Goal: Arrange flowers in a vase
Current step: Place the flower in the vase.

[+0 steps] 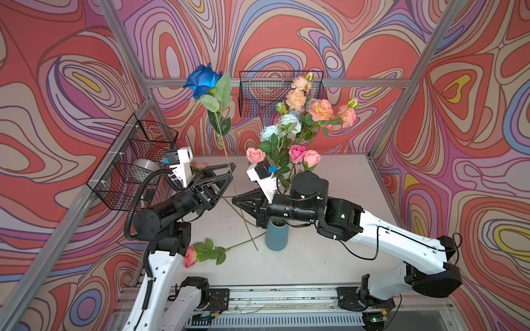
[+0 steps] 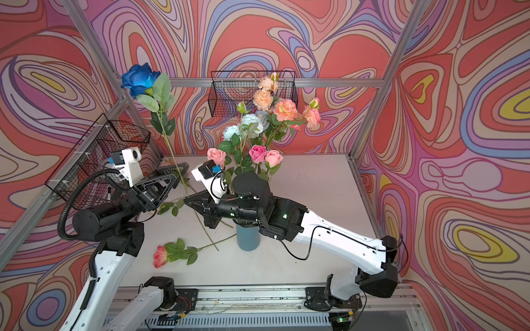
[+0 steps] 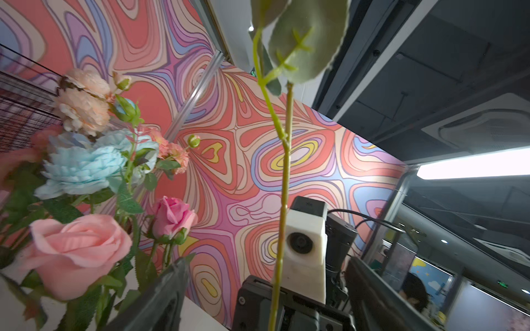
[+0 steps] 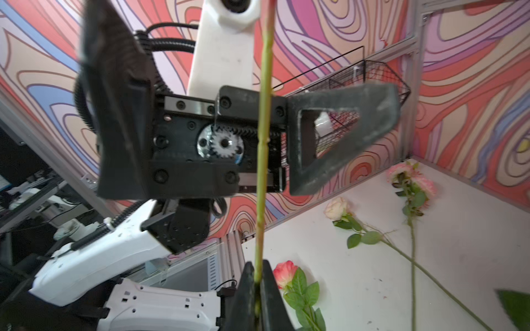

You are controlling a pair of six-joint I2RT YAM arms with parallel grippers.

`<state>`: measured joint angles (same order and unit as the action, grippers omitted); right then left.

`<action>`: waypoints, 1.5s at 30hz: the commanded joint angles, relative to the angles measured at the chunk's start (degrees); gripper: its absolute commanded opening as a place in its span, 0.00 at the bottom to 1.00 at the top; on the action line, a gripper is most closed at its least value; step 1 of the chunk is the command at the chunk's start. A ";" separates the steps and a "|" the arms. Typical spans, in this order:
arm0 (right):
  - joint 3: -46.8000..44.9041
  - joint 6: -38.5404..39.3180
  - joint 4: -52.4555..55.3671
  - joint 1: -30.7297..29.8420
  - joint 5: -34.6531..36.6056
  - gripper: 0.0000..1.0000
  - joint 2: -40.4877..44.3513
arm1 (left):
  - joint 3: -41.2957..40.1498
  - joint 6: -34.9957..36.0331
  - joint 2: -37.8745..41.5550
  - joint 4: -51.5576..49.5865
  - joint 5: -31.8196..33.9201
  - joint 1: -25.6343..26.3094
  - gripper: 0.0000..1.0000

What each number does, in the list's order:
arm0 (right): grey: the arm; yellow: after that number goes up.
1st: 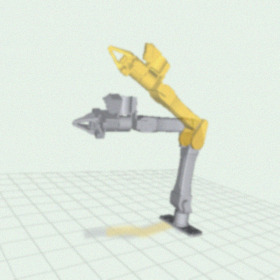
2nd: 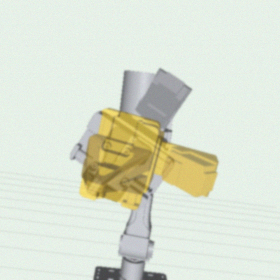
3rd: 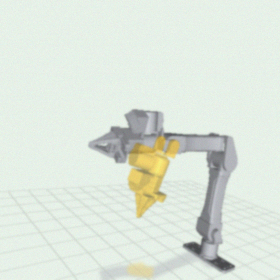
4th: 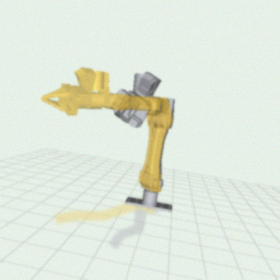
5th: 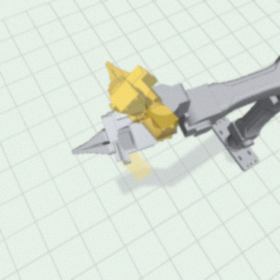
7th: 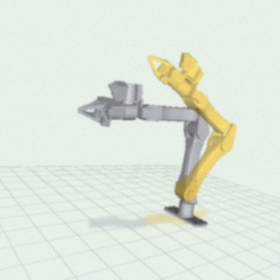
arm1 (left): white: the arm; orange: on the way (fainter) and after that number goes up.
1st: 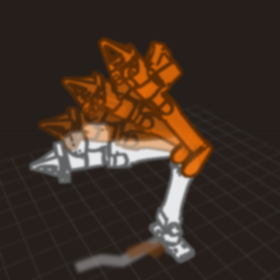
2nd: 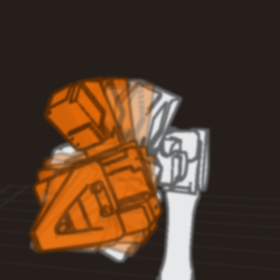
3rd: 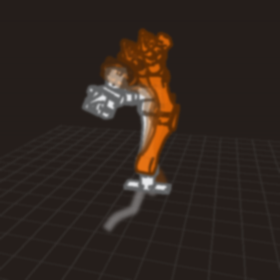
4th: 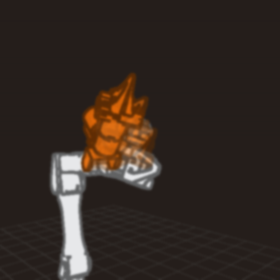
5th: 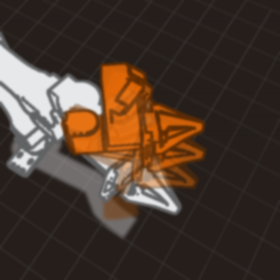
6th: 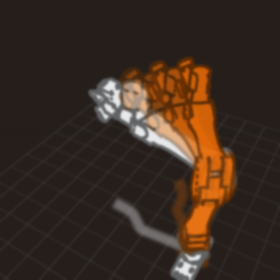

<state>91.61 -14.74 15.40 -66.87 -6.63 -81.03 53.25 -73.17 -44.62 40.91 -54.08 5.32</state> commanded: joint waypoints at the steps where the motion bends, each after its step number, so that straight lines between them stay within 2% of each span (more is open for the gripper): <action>1: -4.47 5.36 -2.29 -0.24 13.43 0.00 7.03 | 2.09 17.11 6.85 -23.40 8.50 0.30 1.00; 2: -6.08 6.85 -2.50 -0.36 16.59 0.00 8.61 | 2.55 22.08 9.22 -30.55 13.14 0.30 1.00; 4: -9.03 9.57 -3.74 -0.37 21.38 0.00 10.91 | 2.17 28.18 13.02 -38.46 21.17 0.30 1.00; 8: -14.41 15.31 -10.63 -0.37 28.34 0.00 14.17 | -1.17 32.15 17.75 -44.52 29.54 0.28 1.00; 14: -19.37 20.10 -19.08 0.35 30.43 0.00 13.69 | -4.71 32.57 17.89 -48.91 31.27 0.32 1.00; 21: -26.79 18.11 -26.84 2.71 28.38 0.00 12.74 | -8.10 31.77 17.06 -48.05 31.52 0.29 1.00; 28: -34.26 12.42 -24.40 2.98 31.05 0.00 15.15 | -10.56 31.08 15.11 -48.23 32.26 0.30 1.00; 29: -34.87 11.05 -22.75 3.02 30.84 0.02 15.96 | -10.83 31.07 14.79 -48.42 32.57 0.30 1.00; 31: -36.56 8.01 -20.33 2.97 30.55 0.27 17.94 | -11.07 30.72 13.63 -50.04 34.05 0.26 1.00; 32: -37.26 6.85 -19.27 2.99 30.16 0.35 18.85 | -11.08 30.78 12.84 -50.69 34.32 0.26 0.99; 36: -40.01 2.07 -15.17 2.89 29.20 0.52 23.10 | -10.85 30.46 7.71 -54.29 37.96 0.21 1.00; 40: -41.89 -1.65 -11.45 2.71 29.13 0.55 26.79 | -12.20 29.03 1.52 -54.69 43.44 -0.64 0.99; 42: -42.89 -3.18 -10.08 2.76 29.71 0.54 28.96 | -13.11 26.77 -3.56 -52.98 44.29 -2.34 0.89; 44: -43.33 -3.87 -9.07 2.63 29.97 0.53 30.72 | -13.35 24.15 -10.09 -50.78 45.26 -3.89 0.73; 45: -43.30 -4.13 -8.52 2.63 30.24 0.51 31.33 | -13.11 23.33 -14.17 -48.90 45.32 -4.45 0.70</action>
<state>49.04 -15.79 3.62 -64.14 22.83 -51.46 41.04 -45.89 -51.81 -10.52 -12.05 2.37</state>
